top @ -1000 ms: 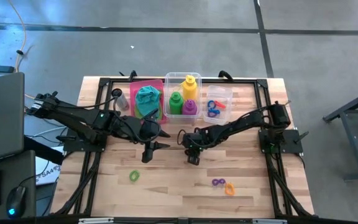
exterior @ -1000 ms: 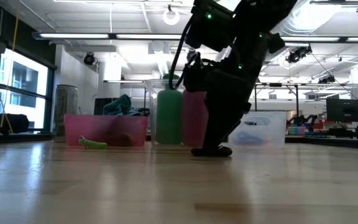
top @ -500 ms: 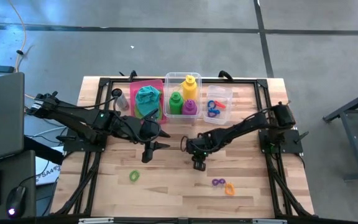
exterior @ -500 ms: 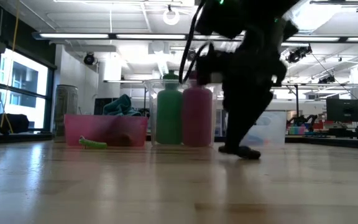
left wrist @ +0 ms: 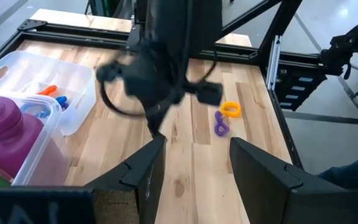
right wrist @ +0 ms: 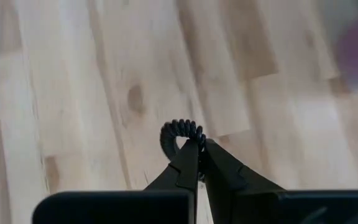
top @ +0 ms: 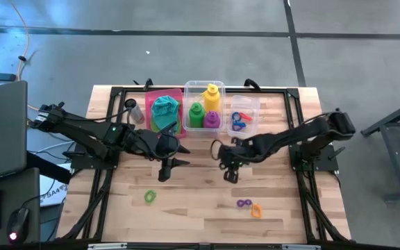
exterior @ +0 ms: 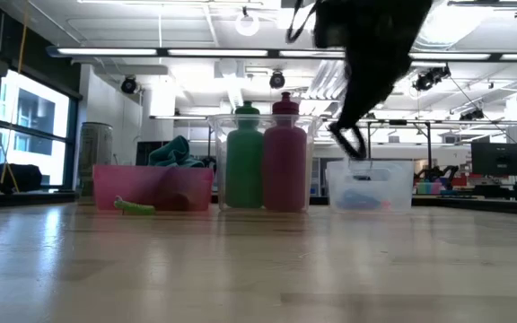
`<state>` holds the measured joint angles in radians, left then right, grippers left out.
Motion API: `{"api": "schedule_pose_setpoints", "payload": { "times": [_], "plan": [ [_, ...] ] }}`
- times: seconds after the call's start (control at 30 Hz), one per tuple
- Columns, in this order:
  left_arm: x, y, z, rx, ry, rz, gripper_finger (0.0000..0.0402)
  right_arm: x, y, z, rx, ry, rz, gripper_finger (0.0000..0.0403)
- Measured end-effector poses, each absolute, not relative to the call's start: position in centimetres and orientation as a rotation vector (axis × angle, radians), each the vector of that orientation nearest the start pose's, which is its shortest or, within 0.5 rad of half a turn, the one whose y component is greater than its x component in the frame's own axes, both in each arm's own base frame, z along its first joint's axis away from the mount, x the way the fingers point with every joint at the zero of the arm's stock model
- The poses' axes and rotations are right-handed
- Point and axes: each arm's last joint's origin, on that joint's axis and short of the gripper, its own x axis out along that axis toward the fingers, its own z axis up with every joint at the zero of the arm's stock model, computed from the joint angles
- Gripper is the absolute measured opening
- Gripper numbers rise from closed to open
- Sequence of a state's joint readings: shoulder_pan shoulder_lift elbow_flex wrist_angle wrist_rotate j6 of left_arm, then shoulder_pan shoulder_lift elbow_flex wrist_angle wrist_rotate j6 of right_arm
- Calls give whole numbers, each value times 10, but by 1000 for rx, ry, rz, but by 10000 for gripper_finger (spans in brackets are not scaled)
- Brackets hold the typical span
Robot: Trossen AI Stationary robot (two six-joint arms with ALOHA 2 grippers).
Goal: Pick & Place Sports Items
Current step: Put the black spring keychain into the right transparent bin
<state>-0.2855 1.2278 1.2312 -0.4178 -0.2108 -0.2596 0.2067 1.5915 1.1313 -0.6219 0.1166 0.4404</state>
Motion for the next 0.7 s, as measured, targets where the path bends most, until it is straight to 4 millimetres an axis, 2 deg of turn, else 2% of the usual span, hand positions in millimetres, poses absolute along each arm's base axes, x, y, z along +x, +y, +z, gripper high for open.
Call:
{"api": "schedule_pose_setpoints", "payload": {
  "times": [0.23,0.4,0.7],
  "plan": [
    [255,-69,375,-153,398,-23,177,284,40,259,278,1036,-263,1],
    [255,-69,376,-154,394,-24,177,265,17,280,347,998,-343,1],
    [256,-66,376,-155,392,-9,177,244,-32,298,369,959,-433,1]
  ]
}}
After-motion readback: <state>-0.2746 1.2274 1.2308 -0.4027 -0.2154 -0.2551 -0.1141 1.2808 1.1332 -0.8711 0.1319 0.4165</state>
